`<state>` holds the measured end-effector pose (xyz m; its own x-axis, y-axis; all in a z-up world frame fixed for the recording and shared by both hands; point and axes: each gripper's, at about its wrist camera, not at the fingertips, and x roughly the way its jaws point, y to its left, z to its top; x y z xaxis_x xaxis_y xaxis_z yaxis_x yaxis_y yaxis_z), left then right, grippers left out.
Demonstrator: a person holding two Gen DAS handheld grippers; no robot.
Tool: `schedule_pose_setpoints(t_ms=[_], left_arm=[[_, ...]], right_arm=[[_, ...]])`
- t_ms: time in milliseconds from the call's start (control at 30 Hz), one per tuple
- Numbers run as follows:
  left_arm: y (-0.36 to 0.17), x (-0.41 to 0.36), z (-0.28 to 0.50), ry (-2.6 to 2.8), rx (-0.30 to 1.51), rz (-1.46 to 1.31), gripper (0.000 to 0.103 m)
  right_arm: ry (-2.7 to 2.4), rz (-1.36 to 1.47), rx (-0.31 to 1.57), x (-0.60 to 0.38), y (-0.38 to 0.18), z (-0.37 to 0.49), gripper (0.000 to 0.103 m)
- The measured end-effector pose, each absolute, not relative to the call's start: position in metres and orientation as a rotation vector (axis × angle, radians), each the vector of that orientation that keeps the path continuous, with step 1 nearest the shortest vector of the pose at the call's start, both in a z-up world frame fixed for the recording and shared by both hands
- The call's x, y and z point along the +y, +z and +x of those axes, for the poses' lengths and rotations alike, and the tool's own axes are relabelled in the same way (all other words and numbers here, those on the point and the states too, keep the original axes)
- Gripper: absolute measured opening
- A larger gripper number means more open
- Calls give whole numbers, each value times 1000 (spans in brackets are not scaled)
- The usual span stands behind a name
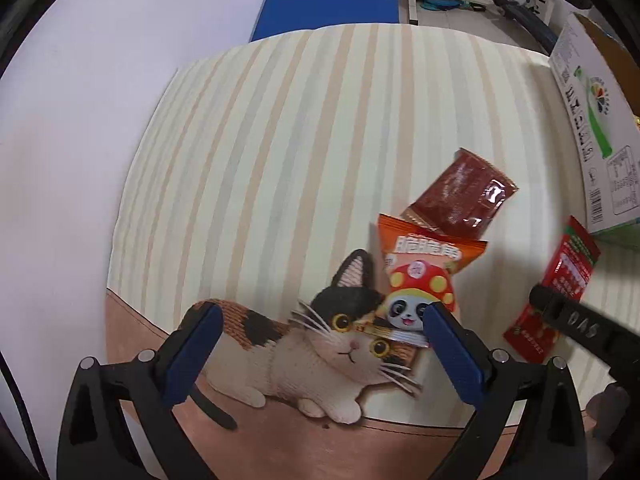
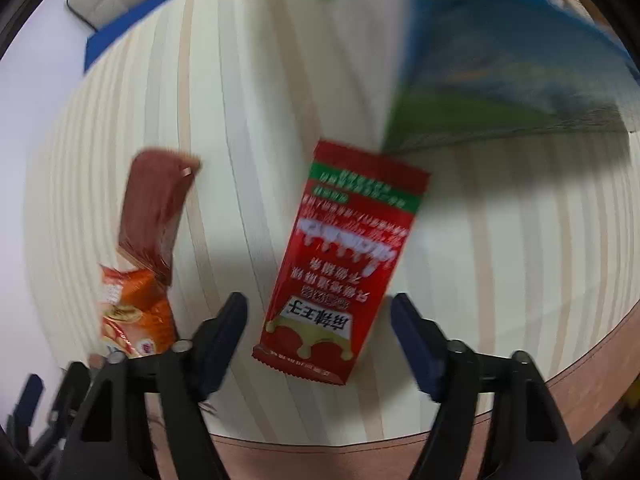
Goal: Organize snacks
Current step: 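Move both tools toward the red sausage packs near the cat picture, then grasp red sausage stick pack with right tool while left tool grasps orange Cuicuijiao pack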
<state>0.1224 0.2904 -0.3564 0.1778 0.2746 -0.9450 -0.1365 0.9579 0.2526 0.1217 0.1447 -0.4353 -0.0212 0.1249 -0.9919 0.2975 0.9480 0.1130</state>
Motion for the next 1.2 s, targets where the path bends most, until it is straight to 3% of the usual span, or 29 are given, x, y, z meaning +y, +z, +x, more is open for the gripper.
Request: schedule_pose_setpoints(t_ms=[133,400,800,833,900,933,1200], left_arm=[[-358,299,126,268,1375,86,103],[-371,305,136,107,1472,-71,103],[-432,293,170,19,1647,-182,102],[-432,293,170,23,1640,-186,96],[-433,293,169,29,1634,-192,75],[-433,292,169,29,1639,-196,59],[-423,270,135,38,1620,-159,55]], right_arm=[[-72,195,1580,160,-433,114,61],[66,46,1668,147,-436,80,59],[22,228,1724,127,-439,88,71],[12,193,1720,130,-439,92,71],[-10,134,1711,142,-439,91,69],[-28,106,1706,150,-438,89,67],[49,41,1701,164,-434,71,54]])
